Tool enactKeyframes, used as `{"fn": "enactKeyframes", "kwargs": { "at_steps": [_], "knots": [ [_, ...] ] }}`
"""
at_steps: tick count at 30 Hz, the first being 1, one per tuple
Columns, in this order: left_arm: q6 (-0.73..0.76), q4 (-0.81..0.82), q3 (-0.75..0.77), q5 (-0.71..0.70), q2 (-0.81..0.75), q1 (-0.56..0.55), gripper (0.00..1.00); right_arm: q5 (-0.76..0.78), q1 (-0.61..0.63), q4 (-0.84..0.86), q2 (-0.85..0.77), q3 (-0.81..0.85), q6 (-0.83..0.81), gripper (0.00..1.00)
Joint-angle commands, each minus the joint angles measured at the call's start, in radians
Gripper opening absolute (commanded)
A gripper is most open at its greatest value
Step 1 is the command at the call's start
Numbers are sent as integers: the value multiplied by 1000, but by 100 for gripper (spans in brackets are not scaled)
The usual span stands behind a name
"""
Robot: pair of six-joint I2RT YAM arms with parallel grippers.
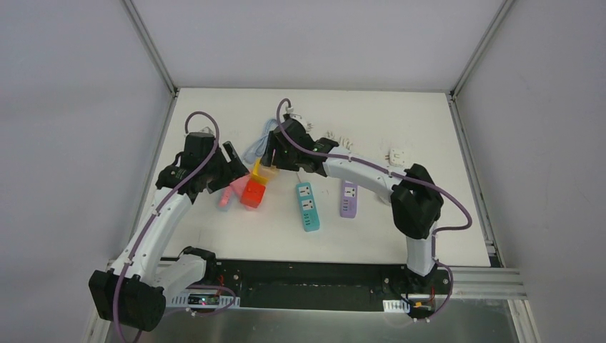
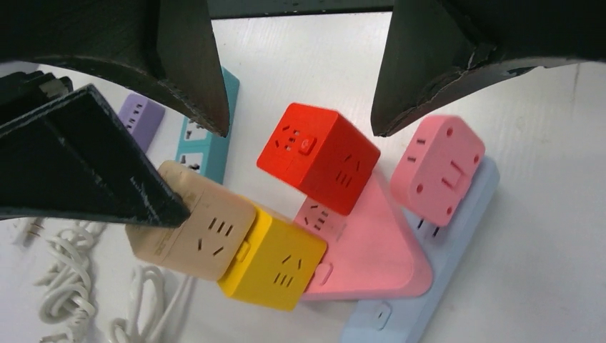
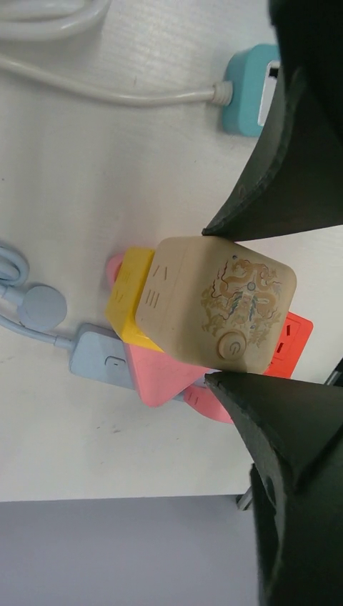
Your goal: Pull the plug off the socket
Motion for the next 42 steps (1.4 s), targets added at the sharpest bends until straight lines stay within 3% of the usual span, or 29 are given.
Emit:
{"fn": "enactKeyframes", "kwargs": {
  "at_steps": [1, 4, 10, 17, 28, 32, 35, 37, 39, 42],
  "knots": [
    [-43, 108, 12, 185, 49, 2, 73, -82, -16, -90, -114, -58, -156, 39],
    [-79, 180, -9, 247, 86, -2, 71, -107, -19, -96, -144, -94, -183, 45],
    [-90, 229, -13, 252, 163, -28, 68, -77, -23, -85, -169, -119, -165, 72],
    [-83, 282, -23, 238, 229, -36, 60, -55, -23, -74, -166, -128, -133, 74],
    [-66, 328, -47, 246, 315, -52, 45, -134, -22, -67, -141, -114, -80, 55],
    [-71, 326, -78, 204, 328, -70, 32, -134, -20, -72, -141, -105, -79, 38],
    [-78, 300, -93, 155, 331, -98, 27, -169, -14, -85, -134, -88, -103, 15],
    [-78, 285, -100, 128, 335, -118, 24, -152, -5, -108, -122, -67, -113, 7],
    [-78, 266, -107, 96, 339, -132, 22, -108, 2, -128, -100, -48, -115, 18],
    [-81, 254, -127, 70, 335, -133, 20, -63, 7, -140, -81, -49, -91, 51]
  ]
}}
